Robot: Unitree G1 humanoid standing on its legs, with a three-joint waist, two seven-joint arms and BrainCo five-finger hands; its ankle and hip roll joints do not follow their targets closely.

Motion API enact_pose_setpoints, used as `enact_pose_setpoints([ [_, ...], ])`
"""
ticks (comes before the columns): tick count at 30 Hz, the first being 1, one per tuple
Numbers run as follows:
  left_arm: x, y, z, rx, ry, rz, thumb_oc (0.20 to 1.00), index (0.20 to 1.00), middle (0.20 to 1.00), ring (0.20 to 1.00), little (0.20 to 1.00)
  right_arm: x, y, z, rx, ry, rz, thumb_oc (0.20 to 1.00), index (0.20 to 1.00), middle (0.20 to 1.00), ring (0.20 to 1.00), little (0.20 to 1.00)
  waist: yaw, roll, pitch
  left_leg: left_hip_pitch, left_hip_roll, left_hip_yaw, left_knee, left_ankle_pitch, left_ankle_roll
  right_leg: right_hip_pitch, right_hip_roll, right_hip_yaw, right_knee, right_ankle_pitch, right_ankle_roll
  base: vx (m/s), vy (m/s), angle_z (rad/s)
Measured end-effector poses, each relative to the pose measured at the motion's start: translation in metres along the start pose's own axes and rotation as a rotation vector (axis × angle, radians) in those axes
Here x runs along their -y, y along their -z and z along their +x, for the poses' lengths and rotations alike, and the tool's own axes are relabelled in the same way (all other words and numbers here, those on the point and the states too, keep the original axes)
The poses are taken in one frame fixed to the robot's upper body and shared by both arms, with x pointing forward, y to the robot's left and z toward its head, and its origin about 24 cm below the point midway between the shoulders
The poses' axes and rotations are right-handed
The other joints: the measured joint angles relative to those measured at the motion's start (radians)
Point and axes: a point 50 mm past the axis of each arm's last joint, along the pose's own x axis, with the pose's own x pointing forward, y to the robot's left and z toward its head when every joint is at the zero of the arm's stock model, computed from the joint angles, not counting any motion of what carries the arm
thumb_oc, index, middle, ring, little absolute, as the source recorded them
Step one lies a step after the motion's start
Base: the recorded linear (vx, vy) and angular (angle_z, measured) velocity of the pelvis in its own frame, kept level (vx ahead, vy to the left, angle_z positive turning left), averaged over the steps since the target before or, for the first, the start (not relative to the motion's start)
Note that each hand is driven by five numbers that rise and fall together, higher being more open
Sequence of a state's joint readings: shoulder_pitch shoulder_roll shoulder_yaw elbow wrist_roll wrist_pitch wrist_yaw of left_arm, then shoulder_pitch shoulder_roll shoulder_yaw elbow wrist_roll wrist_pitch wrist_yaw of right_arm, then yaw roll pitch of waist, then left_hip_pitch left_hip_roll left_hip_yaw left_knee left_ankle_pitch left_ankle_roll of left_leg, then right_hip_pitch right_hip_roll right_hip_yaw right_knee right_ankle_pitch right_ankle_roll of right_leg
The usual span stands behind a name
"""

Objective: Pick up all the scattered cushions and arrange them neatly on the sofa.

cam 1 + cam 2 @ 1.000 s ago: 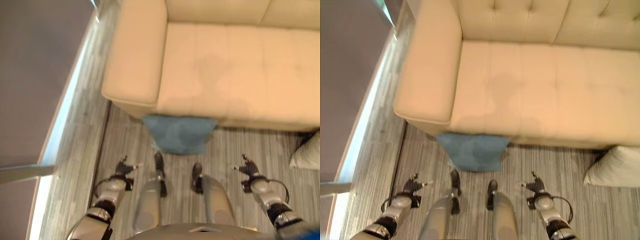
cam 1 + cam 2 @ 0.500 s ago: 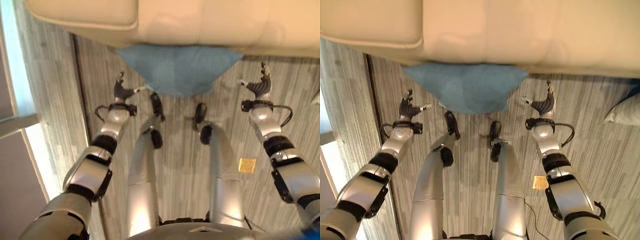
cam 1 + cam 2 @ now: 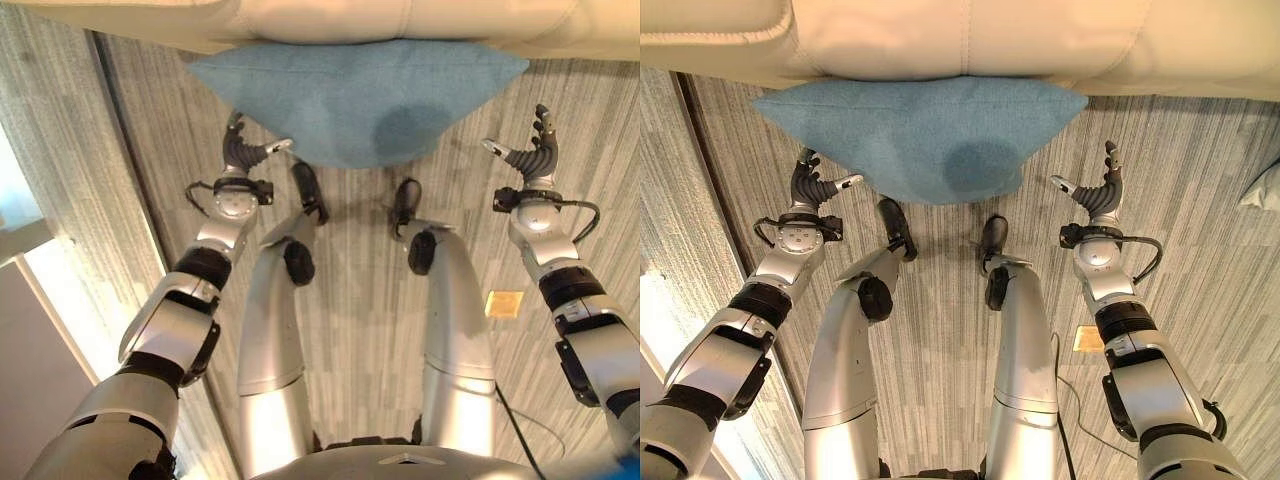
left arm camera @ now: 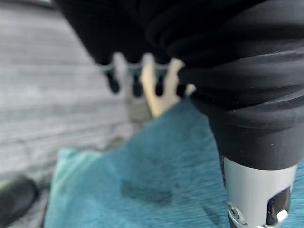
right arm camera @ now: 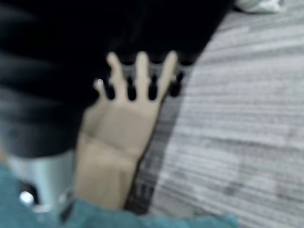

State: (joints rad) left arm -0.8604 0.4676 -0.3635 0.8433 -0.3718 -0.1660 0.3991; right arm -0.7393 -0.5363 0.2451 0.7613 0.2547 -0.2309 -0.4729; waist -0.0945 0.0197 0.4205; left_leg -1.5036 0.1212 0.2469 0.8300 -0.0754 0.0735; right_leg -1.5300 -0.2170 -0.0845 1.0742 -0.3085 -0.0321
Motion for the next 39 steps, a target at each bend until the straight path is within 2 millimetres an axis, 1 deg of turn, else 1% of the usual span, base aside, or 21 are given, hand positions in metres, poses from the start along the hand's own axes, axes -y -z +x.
enact_pose_setpoints([
  [3, -0.006, -0.012, 0.006, 0.033, -0.011, 0.016, 1.0, 1.0, 1.0, 1.0, 1.0, 0.007, -0.008, 0.007, 0.025, 0.003, -0.002, 1.0, 1.0, 1.0, 1.0, 1.0, 0.004, 0.0, -0.001, -0.047, 0.001, 0.013, 0.019, -0.005, 0.003, -0.06, -0.002, 0.017, 0.018, -0.005, -0.004, 0.05, -0.007, -0.01],
  [4, -0.011, -0.017, 0.01, 0.052, -0.014, 0.045, 1.0, 1.0, 1.0, 1.0, 1.0, 0.008, -0.023, 0.015, 0.065, -0.001, 0.005, 1.0, 1.0, 1.0, 1.0, 1.0, 0.005, 0.0, 0.0, -0.07, 0.003, 0.021, 0.032, -0.009, 0.008, -0.089, -0.001, 0.029, 0.029, -0.001, 0.003, 0.05, -0.008, -0.04],
  [5, -0.013, -0.018, 0.01, 0.054, -0.017, 0.05, 1.0, 1.0, 1.0, 1.0, 1.0, 0.009, -0.025, 0.017, 0.073, -0.005, -0.004, 1.0, 1.0, 1.0, 1.0, 1.0, 0.006, 0.0, 0.0, -0.076, 0.003, 0.024, 0.034, -0.009, 0.009, -0.096, -0.001, 0.033, 0.031, 0.0, 0.004, 0.03, -0.002, -0.06],
  [6, -0.011, -0.029, 0.015, 0.083, -0.011, 0.062, 1.0, 1.0, 1.0, 1.0, 1.0, 0.007, -0.038, 0.024, 0.104, -0.01, -0.008, 1.0, 1.0, 1.0, 1.0, 1.0, 0.014, 0.001, 0.001, -0.085, 0.006, 0.024, 0.046, -0.011, 0.011, -0.103, 0.0, 0.034, 0.039, 0.001, 0.005, 0.0, 0.0, 0.0],
  [9, -0.004, -0.052, 0.021, 0.145, 0.007, 0.069, 1.0, 1.0, 1.0, 1.0, 1.0, 0.002, -0.058, 0.031, 0.158, -0.022, 0.0, 1.0, 1.0, 1.0, 1.0, 1.0, 0.03, 0.002, 0.001, -0.085, 0.007, 0.021, 0.056, -0.015, 0.013, -0.101, 0.001, 0.034, 0.044, 0.001, 0.005, 0.0, 0.0, 0.0],
  [10, -0.003, -0.056, 0.023, 0.155, 0.011, 0.08, 1.0, 1.0, 1.0, 1.0, 1.0, -0.001, -0.065, 0.034, 0.176, -0.03, -0.007, 1.0, 1.0, 1.0, 1.0, 1.0, 0.032, 0.002, 0.001, -0.085, 0.009, 0.021, 0.059, -0.016, 0.014, -0.101, 0.001, 0.034, 0.046, 0.0, 0.005, 0.0, 0.0, 0.0],
  [13, -0.001, -0.06, 0.026, 0.161, 0.019, 0.115, 1.0, 1.0, 1.0, 1.0, 1.0, -0.01, -0.082, 0.04, 0.219, -0.058, -0.038, 1.0, 1.0, 1.0, 1.0, 1.0, 0.037, 0.002, 0.001, -0.085, 0.011, 0.021, 0.069, -0.019, 0.017, -0.1, 0.002, 0.036, 0.051, 0.0, 0.005, 0.0, 0.0, 0.0],
  [15, 0.004, -0.066, 0.026, 0.179, 0.038, 0.141, 1.0, 1.0, 1.0, 1.0, 1.0, -0.015, -0.089, 0.044, 0.227, -0.074, -0.084, 1.0, 1.0, 1.0, 1.0, 1.0, 0.046, 0.003, 0.002, -0.086, 0.014, 0.021, 0.076, -0.02, 0.017, -0.1, 0.003, 0.036, 0.055, 0.0, 0.005, 0.01, 0.0, -0.03],
  [18, 0.005, -0.068, 0.027, 0.182, 0.039, 0.146, 1.0, 1.0, 1.0, 1.0, 1.0, -0.015, -0.091, 0.045, 0.228, -0.076, -0.099, 1.0, 1.0, 1.0, 1.0, 1.0, 0.048, 0.004, 0.002, -0.086, 0.016, 0.021, 0.078, -0.02, 0.017, -0.1, 0.005, 0.037, 0.055, 0.001, 0.005, 0.0, 0.001, -0.01],
  [21, 0.012, -0.078, 0.028, 0.206, 0.044, 0.168, 1.0, 1.0, 1.0, 1.0, 1.0, -0.025, -0.102, 0.047, 0.252, -0.109, -0.148, 1.0, 1.0, 1.0, 1.0, 1.0, 0.05, 0.013, 0.007, -0.088, 0.016, 0.02, 0.078, -0.02, 0.017, -0.102, 0.006, 0.037, 0.056, 0.001, 0.006, 0.0, 0.0, 0.0],
  [22, 0.013, -0.079, 0.028, 0.208, 0.042, 0.165, 1.0, 1.0, 1.0, 1.0, 1.0, -0.027, -0.103, 0.047, 0.25, -0.11, -0.148, 1.0, 1.0, 1.0, 1.0, 1.0, 0.05, 0.014, 0.008, -0.088, 0.016, 0.02, 0.078, -0.02, 0.017, -0.102, 0.006, 0.037, 0.056, 0.002, 0.006, 0.0, 0.0, 0.0],
  [23, 0.019, -0.08, 0.027, 0.207, 0.041, 0.153, 1.0, 1.0, 1.0, 1.0, 1.0, -0.031, -0.102, 0.046, 0.243, -0.119, -0.15, 1.0, 1.0, 1.0, 1.0, 1.0, 0.051, 0.015, 0.008, -0.088, 0.017, 0.019, 0.077, -0.02, 0.017, -0.102, 0.007, 0.036, 0.055, 0.002, 0.006, 0.0, 0.0, 0.0],
  [26, 0.024, -0.08, 0.026, 0.203, 0.045, 0.145, 1.0, 1.0, 1.0, 1.0, 1.0, -0.034, -0.101, 0.045, 0.241, -0.127, -0.144, 1.0, 1.0, 1.0, 1.0, 1.0, 0.054, 0.017, 0.009, -0.089, 0.017, 0.019, 0.078, -0.02, 0.017, -0.102, 0.008, 0.036, 0.055, 0.002, 0.006, 0.0, 0.0, 0.0],
  [27, 0.023, -0.08, 0.027, 0.194, 0.036, 0.124, 1.0, 1.0, 1.0, 1.0, 1.0, -0.041, -0.102, 0.042, 0.234, -0.136, -0.126, 1.0, 1.0, 1.0, 1.0, 1.0, 0.056, 0.017, 0.009, -0.089, 0.018, 0.018, 0.08, -0.02, 0.017, -0.102, 0.009, 0.036, 0.055, 0.002, 0.006, 0.0, 0.0, 0.0],
  [32, 0.026, -0.079, 0.027, 0.163, 0.019, 0.048, 1.0, 1.0, 1.0, 1.0, 1.0, -0.052, -0.101, 0.038, 0.223, -0.143, -0.1, 1.0, 1.0, 1.0, 1.0, 1.0, 0.055, 0.017, 0.009, -0.089, 0.024, 0.018, 0.084, -0.021, 0.017, -0.102, 0.015, 0.036, 0.054, 0.006, 0.005, 0.0, 0.0, -0.02],
  [33, 0.025, -0.08, 0.027, 0.158, 0.016, 0.031, 0.539, 0.539, 0.539, 0.539, 0.539, -0.055, -0.102, 0.037, 0.222, -0.146, -0.092, 1.0, 1.0, 1.0, 1.0, 1.0, 0.055, 0.017, 0.009, -0.089, 0.027, 0.018, 0.084, -0.021, 0.017, -0.102, 0.018, 0.036, 0.052, 0.007, 0.004, 0.0, -0.007, -0.09],
  [34, 0.025, -0.08, 0.027, 0.154, 0.012, 0.014, 0.2, 0.2, 0.2, 0.2, 0.2, -0.058, -0.101, 0.035, 0.22, -0.151, -0.085, 0.912, 0.912, 0.912, 0.912, 0.912, 0.057, 0.017, 0.009, -0.089, 0.031, 0.018, 0.084, -0.021, 0.017, -0.102, 0.024, 0.036, 0.048, 0.011, 0.004, 0.0, -0.019, -0.11],
  [35, 0.024, -0.08, 0.027, 0.141, 0.004, -0.023, 0.2, 0.2, 0.2, 0.2, 0.2, -0.065, -0.101, 0.032, 0.207, -0.165, -0.049, 0.241, 0.241, 0.241, 0.241, 0.241, 0.056, 0.017, 0.009, -0.089, 0.036, 0.018, 0.084, -0.02, 0.016, -0.101, 0.03, 0.037, 0.045, 0.015, 0.005, 0.0, -0.021, -0.1],
  [36, 0.025, -0.081, 0.027, 0.135, -0.001, -0.048, 0.2, 0.2, 0.2, 0.2, 0.2, -0.071, -0.1, 0.03, 0.197, -0.176, -0.023, 0.2, 0.2, 0.2, 0.2, 0.2, 0.055, 0.017, 0.009, -0.089, 0.037, 0.018, 0.084, -0.02, 0.016, -0.101, 0.032, 0.037, 0.045, 0.015, 0.004, 0.0, -0.003, -0.06],
  [38, 0.027, -0.081, 0.026, 0.121, -0.014, -0.097, 0.2, 0.2, 0.2, 0.2, 0.2, -0.08, -0.1, 0.025, 0.185, -0.196, 0.03, 0.2, 0.2, 0.2, 0.2, 0.2, 0.055, 0.017, 0.009, -0.088, 0.038, 0.017, 0.082, -0.018, 0.014, -0.101, 0.034, 0.037, 0.044, 0.017, 0.002, 0.0, 0.0, 0.0],
  [39, 0.028, -0.081, 0.026, 0.119, -0.015, -0.113, 0.2, 0.2, 0.2, 0.2, 0.2, -0.082, -0.1, 0.024, 0.175, -0.193, 0.056, 0.2, 0.2, 0.2, 0.2, 0.2, 0.056, 0.017, 0.009, -0.088, 0.038, 0.016, 0.081, -0.017, 0.014, -0.101, 0.034, 0.037, 0.044, 0.018, 0.002, 0.0, 0.0, 0.0],
])
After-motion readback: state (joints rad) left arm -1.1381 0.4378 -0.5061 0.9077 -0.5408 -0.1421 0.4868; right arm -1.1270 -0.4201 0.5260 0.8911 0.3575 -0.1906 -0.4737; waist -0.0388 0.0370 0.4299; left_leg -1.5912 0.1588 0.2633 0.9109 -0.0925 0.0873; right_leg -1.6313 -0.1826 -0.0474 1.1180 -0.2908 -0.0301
